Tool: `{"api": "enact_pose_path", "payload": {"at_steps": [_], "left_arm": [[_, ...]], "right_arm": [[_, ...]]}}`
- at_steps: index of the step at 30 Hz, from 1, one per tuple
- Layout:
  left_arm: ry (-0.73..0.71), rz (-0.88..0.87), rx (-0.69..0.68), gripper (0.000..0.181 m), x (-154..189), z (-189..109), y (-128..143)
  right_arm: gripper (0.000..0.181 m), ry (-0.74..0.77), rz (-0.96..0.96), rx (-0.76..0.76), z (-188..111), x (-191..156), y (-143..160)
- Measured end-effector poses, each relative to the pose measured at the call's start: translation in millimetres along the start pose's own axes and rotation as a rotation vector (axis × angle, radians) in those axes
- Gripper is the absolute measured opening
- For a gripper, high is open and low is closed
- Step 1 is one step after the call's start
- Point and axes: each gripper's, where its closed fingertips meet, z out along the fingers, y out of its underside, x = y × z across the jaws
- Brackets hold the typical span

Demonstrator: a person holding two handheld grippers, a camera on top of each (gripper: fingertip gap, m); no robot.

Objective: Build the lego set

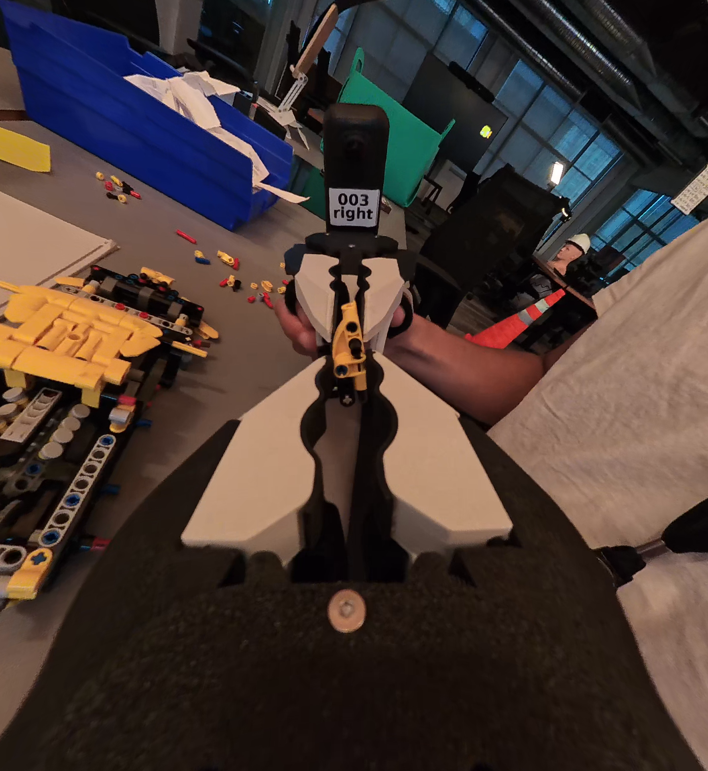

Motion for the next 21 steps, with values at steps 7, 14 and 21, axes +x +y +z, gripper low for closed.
{"api": "enact_pose_path", "payload": {"at_steps": [7,14,21], "left_arm": [[-0.074,0.014,0.037,0.025,-10.2,0.8,-4.1],[-0.038,-0.028,0.095,0.023,-11.0,2.6,-2.6],[-0.034,-0.029,0.103,0.036,-12.2,2.9,-1.1]], "right_arm": [[0.006,0.026,0.023,0.064,-8.1,5.6,-9.1],[0.006,0.011,0.046,0.080,-13.1,4.5,-10.7],[0.006,0.011,0.052,0.116,-15.5,5.0,-15.6]]}}
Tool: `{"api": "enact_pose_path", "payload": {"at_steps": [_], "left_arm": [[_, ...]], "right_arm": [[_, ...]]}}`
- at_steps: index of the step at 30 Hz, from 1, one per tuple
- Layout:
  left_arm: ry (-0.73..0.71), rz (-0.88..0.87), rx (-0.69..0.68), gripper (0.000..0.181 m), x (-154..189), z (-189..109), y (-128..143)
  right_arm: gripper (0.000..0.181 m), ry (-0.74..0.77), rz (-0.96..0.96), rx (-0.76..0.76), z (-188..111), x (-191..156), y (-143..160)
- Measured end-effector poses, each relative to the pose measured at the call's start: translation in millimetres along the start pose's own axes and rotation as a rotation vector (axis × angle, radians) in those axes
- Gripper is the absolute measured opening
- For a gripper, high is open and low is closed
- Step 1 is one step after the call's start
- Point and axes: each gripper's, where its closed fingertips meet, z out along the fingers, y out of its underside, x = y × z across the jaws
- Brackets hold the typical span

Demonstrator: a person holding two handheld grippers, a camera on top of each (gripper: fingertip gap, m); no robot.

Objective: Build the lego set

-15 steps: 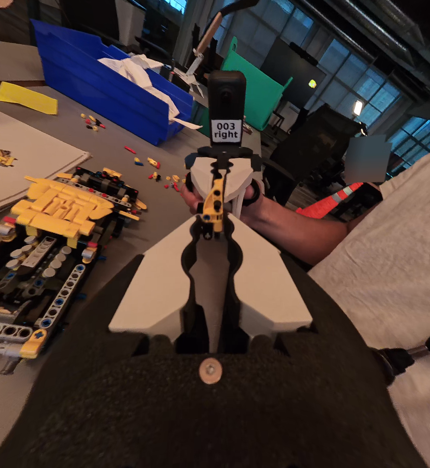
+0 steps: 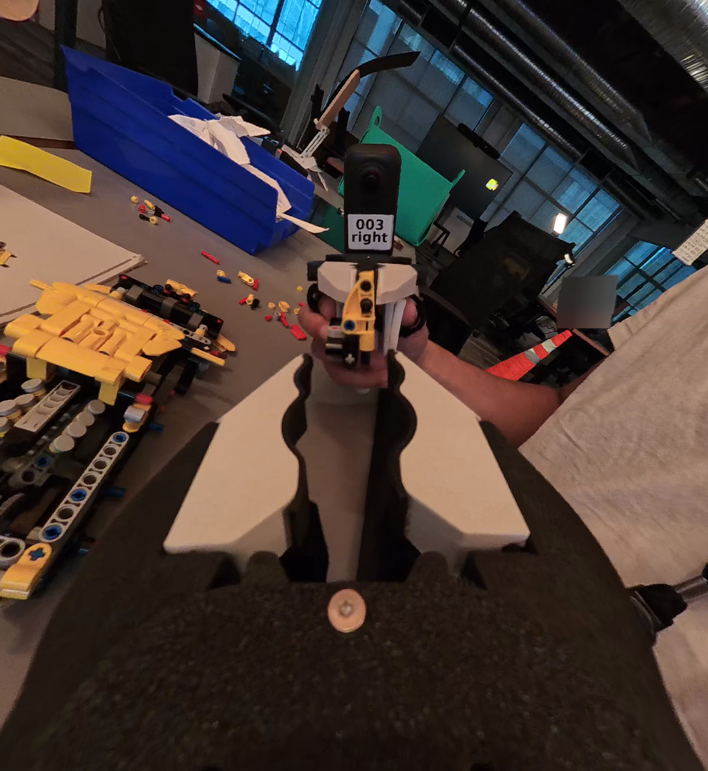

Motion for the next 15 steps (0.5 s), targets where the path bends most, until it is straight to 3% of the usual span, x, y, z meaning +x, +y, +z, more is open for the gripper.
{"api": "enact_pose_path", "payload": {"at_steps": [4,7,15], "left_arm": [[-0.040,0.021,0.004,0.046,-3.6,3.6,-0.2],[-0.015,0.040,-0.036,0.023,0.9,8.9,6.3],[-0.113,0.179,-0.061,0.023,-2.8,9.8,2.0]], "right_arm": [[0.006,0.005,-0.002,-0.031,3.1,0.9,5.3],[0.006,-0.011,0.019,-0.039,7.4,-0.9,8.9],[0.005,-0.083,0.254,0.024,5.7,0.4,4.3]]}}
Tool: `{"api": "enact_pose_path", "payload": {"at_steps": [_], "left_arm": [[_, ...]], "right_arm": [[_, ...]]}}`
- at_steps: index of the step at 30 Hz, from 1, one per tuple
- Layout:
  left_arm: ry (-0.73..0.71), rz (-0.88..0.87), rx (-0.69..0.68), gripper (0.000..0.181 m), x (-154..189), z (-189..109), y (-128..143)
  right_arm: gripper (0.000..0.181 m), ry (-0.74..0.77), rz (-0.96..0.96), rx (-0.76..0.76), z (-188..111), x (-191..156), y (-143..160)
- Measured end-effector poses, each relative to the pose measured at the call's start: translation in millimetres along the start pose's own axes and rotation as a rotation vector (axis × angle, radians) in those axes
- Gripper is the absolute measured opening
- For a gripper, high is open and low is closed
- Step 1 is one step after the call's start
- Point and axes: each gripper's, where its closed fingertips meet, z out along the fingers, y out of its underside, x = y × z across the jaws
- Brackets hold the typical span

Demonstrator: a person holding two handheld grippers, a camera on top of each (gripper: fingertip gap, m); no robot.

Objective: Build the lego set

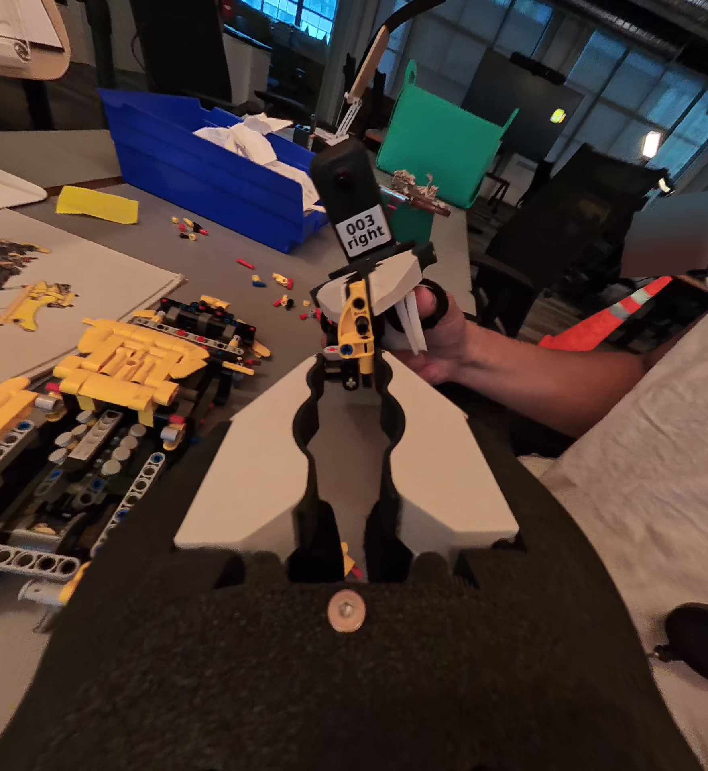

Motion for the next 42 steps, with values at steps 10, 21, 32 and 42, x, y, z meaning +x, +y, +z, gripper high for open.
{"api": "enact_pose_path", "payload": {"at_steps": [10,21,32,42], "left_arm": [[0.124,-0.072,0.012,0.023,15.7,-1.4,-6.6],[0.114,-0.088,0.031,0.024,16.2,3.2,-7.3],[0.034,0.064,-0.407,0.040,-33.6,-76.5,95.1],[-0.098,0.094,-0.466,0.050,-60.2,-83.3,113.5]], "right_arm": [[0.034,0.125,-0.399,-0.132,5.6,-5.2,1.0],[0.014,0.054,-0.334,-0.138,7.6,-10.3,2.0],[0.014,0.278,-0.387,-0.225,-16.0,26.7,27.1],[0.014,0.279,-0.352,-0.234,-12.4,32.8,36.2]]}}
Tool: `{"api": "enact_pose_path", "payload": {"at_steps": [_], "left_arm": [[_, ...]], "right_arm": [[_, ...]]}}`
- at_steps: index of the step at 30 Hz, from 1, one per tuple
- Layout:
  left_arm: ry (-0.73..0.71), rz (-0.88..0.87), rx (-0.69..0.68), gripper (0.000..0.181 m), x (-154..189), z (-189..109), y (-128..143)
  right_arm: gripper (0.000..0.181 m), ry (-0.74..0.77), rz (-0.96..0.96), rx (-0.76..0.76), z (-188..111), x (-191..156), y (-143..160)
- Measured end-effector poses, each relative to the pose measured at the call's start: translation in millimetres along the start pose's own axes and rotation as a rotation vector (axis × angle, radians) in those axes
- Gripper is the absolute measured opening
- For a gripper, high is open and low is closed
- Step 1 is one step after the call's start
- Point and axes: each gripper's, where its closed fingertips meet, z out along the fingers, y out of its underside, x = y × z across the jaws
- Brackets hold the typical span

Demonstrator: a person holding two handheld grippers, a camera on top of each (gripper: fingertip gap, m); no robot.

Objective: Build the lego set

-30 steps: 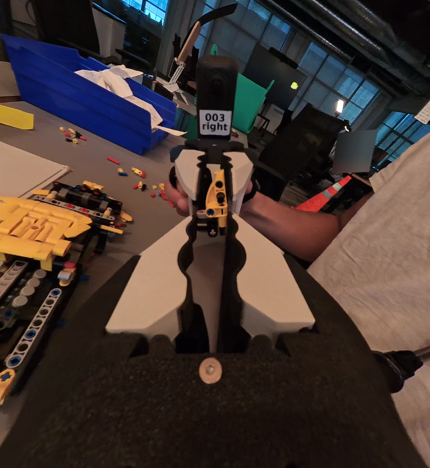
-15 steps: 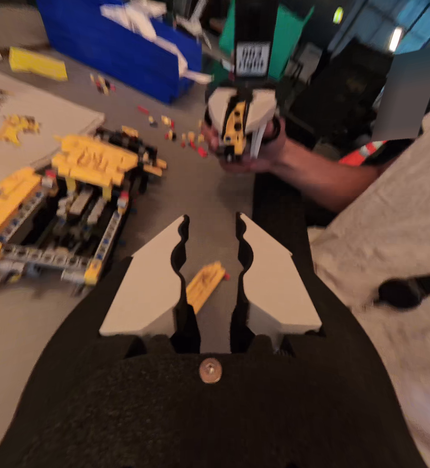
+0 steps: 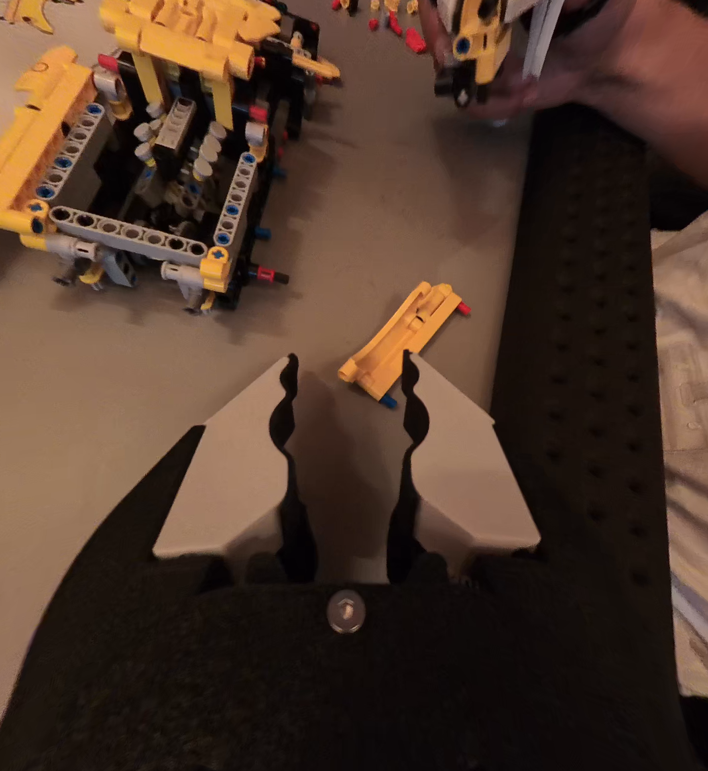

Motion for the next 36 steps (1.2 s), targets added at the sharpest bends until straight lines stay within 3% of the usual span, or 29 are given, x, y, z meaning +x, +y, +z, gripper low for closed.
{"api": "enact_pose_path", "payload": {"at_steps": [7,8,10,15,20,24,27,29,32,36], "left_arm": [[-0.003,0.057,-0.074,0.043,3.1,8.1,4.6],[0.008,0.064,-0.075,0.039,4.9,9.6,3.7],[0.069,0.060,-0.090,0.010,13.2,13.1,4.9],[0.098,0.111,-0.102,0.006,20.8,20.8,6.9],[-0.203,0.364,-0.019,0.006,0.7,13.2,-14.0],[-0.599,0.694,0.130,0.006,-5.5,-15.6,-54.7],[-0.719,0.820,0.213,0.006,5.7,-28.2,-72.5],[-0.717,0.826,0.260,0.006,11.7,-30.5,-76.7],[-0.605,0.767,0.267,0.006,22.8,-22.8,-68.7],[-0.516,0.814,0.158,0.006,30.9,-7.2,-43.5]], "right_arm": [[0.014,-0.010,0.018,-0.014,3.9,1.7,3.6],[0.014,-0.012,0.025,-0.004,2.9,2.2,1.6],[0.014,-0.018,0.037,0.018,0.8,2.7,-2.4],[0.014,-0.007,0.059,0.037,-2.9,6.2,-4.2],[0.014,0.006,0.073,0.028,-2.4,9.1,-1.1],[0.014,0.042,0.212,-0.001,0.7,23.3,7.3],[0.014,0.023,0.325,0.041,1.8,29.3,3.0],[0.014,0.004,0.350,0.065,2.4,30.7,-2.4],[0.014,0.038,0.323,0.054,0.3,36.6,-2.4],[0.014,0.050,0.324,0.093,-9.0,38.9,-6.9]]}}
